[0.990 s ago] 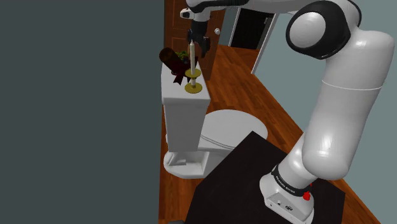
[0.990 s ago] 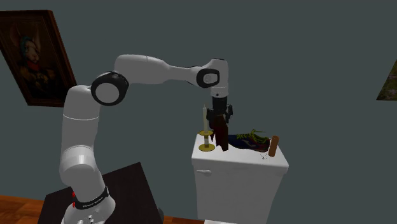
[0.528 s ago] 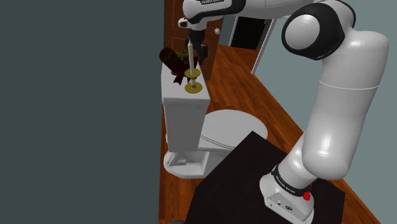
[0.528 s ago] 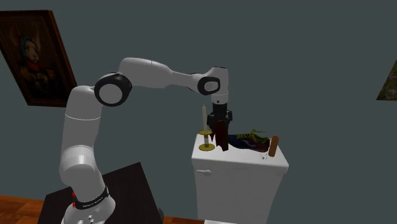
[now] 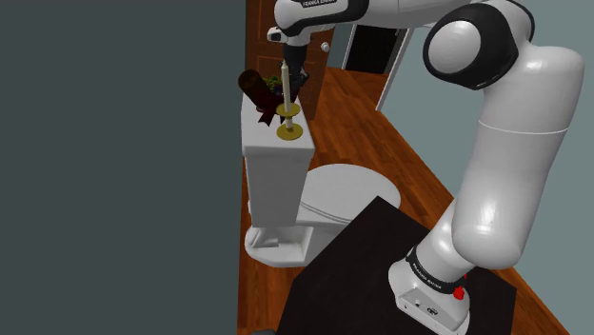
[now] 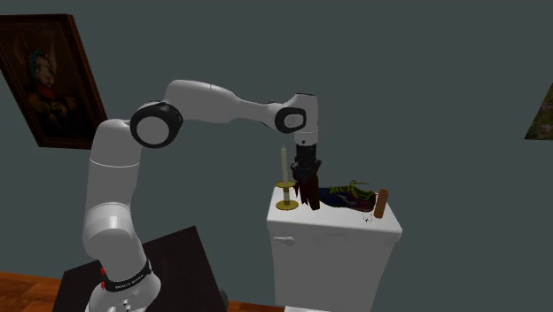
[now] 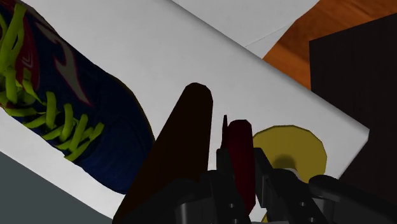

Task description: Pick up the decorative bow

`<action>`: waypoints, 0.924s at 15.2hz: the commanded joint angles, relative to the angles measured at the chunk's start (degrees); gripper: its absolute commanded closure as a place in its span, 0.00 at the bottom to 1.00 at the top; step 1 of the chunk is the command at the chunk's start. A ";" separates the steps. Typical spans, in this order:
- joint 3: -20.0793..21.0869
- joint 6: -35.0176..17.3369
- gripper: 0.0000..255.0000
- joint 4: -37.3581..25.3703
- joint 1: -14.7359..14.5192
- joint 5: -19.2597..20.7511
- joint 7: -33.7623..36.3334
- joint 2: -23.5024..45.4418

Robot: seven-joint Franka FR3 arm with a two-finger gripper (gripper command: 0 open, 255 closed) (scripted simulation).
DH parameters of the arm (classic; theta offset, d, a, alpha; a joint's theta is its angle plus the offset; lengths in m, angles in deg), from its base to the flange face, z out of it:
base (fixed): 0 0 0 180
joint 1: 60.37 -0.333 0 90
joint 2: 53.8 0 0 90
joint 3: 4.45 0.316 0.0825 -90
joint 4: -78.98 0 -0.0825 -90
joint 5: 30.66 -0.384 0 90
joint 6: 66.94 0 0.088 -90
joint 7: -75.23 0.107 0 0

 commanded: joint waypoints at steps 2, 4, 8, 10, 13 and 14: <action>0.05 0.10 1.00 0.20 -0.04 0.00 0.01 0.11; 0.05 0.81 1.00 -0.84 0.02 -0.08 -0.07 0.44; -0.01 3.79 1.00 -3.64 0.08 -0.07 -0.26 0.24; -0.03 5.32 1.00 -5.17 0.13 -0.09 -0.37 0.23; -0.06 7.68 1.00 -7.63 0.22 -0.13 -0.54 0.34; -0.07 8.48 1.00 -8.50 0.26 -0.16 -0.61 0.40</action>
